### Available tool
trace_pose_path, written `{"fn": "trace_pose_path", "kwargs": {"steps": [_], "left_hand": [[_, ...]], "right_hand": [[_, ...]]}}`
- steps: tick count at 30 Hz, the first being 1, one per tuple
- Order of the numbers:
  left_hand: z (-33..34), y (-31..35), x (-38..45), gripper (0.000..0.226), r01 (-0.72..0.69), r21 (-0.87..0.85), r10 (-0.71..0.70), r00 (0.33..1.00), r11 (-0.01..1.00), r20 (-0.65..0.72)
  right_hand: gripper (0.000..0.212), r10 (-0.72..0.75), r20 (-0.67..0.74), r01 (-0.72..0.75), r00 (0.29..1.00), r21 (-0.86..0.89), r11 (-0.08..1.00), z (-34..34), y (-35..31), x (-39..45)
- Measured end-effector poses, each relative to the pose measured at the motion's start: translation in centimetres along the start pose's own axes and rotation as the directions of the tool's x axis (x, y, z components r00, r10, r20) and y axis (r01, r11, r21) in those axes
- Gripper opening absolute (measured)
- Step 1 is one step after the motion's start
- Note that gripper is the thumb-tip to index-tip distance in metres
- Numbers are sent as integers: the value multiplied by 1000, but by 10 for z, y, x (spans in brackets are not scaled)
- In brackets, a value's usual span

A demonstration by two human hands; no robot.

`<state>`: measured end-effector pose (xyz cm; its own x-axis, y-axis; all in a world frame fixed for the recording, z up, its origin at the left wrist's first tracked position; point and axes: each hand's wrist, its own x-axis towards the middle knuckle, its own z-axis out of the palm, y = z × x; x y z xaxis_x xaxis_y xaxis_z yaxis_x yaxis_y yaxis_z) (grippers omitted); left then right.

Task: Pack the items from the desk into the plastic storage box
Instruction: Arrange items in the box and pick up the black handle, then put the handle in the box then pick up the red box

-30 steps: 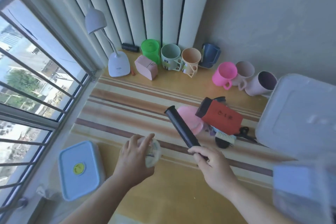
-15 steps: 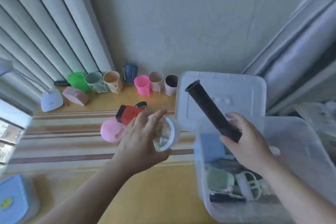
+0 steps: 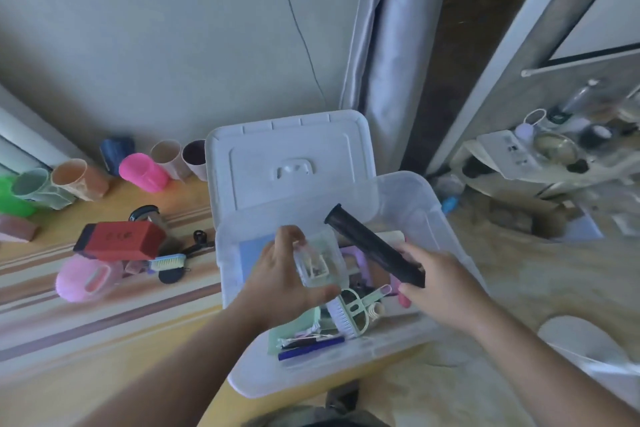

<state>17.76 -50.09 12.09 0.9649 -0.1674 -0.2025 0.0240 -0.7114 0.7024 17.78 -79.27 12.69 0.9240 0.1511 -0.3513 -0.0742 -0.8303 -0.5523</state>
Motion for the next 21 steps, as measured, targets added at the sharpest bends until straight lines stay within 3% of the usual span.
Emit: {"fn": "trace_pose_path", "kwargs": {"steps": [4, 8, 11, 15, 18, 21], "left_hand": [[27, -3, 18, 84, 15, 126, -19, 999, 992, 31], [48, 5, 44, 98, 22, 77, -33, 990, 997, 138], [72, 6, 60, 85, -6, 99, -15, 978, 995, 207], [105, 8, 65, 78, -17, 110, -1, 987, 994, 160], [124, 7, 70, 75, -118, 320, 72, 986, 940, 152], [130, 0, 71, 68, -216, 586, 112, 972, 781, 209]], "right_hand": [[50, 81, -115, -83, 990, -17, 996, -8, 12, 4], [48, 156, -152, -158, 976, -1, 987, -14, 23, 8], [45, 143, -141, -146, 980, -8, 989, -13, 32, 9], [71, 172, -101, -177, 980, -38, 984, -8, 40, 8], [68, 142, -86, -148, 986, -69, 987, -2, 42, 4], [70, 173, -59, -179, 983, -131, 975, 9, 45, 8]]}}
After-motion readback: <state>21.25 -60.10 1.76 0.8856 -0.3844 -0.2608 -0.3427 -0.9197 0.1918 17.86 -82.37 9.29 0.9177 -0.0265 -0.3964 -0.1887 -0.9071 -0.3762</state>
